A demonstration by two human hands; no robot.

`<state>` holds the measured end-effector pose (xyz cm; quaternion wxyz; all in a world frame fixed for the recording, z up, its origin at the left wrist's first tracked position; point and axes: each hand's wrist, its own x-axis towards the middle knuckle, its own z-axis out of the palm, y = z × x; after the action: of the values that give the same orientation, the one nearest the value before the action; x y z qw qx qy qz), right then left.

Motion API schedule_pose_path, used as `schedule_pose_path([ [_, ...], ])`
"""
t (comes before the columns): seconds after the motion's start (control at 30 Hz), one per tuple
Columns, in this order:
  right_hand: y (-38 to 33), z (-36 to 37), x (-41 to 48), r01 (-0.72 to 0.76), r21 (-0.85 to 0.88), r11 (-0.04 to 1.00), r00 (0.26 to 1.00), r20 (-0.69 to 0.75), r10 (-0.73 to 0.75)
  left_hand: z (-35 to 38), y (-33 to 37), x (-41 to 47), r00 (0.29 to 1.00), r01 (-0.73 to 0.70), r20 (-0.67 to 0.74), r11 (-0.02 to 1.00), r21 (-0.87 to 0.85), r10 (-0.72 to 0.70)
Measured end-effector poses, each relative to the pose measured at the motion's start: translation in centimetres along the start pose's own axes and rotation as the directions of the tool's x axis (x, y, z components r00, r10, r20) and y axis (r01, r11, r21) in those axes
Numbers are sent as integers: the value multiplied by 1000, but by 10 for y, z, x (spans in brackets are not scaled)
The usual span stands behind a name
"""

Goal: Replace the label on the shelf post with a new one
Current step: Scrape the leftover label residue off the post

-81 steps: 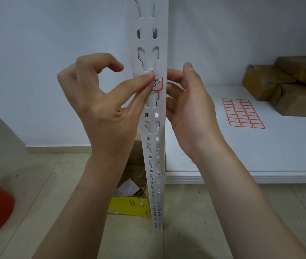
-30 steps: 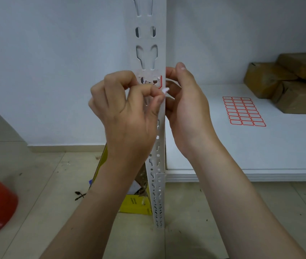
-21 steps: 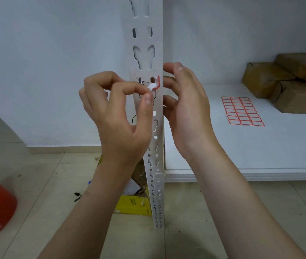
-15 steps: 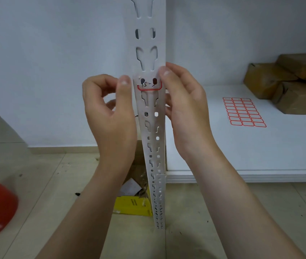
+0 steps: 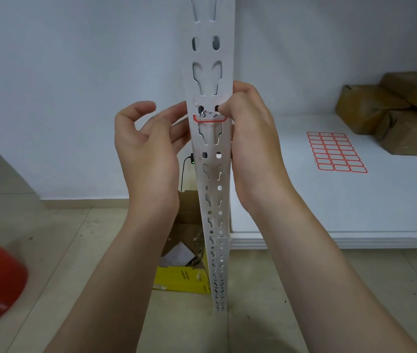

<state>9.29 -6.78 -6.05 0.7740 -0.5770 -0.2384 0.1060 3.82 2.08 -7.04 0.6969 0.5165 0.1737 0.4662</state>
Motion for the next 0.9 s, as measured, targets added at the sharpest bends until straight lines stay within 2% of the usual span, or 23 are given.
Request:
schedule_pose_path([
  [0.33, -4, 2, 1, -30, -11, 999, 997, 73, 31, 0, -5, 4, 997, 42, 65, 999, -17, -41],
  [0.5, -4, 3, 3, -25, -14, 1000, 995, 92, 27, 4, -2, -1, 995, 21, 100, 996, 91, -30],
  [0.73, -4, 1, 5, -51, 0, 999, 996, 71, 51, 9, -1, -6, 982, -3, 187, 993, 120, -20],
  [0.9, -1, -1, 5, -46, 11, 999, 994, 98, 45, 11, 2, -11, 979, 24, 203, 999, 48, -34],
])
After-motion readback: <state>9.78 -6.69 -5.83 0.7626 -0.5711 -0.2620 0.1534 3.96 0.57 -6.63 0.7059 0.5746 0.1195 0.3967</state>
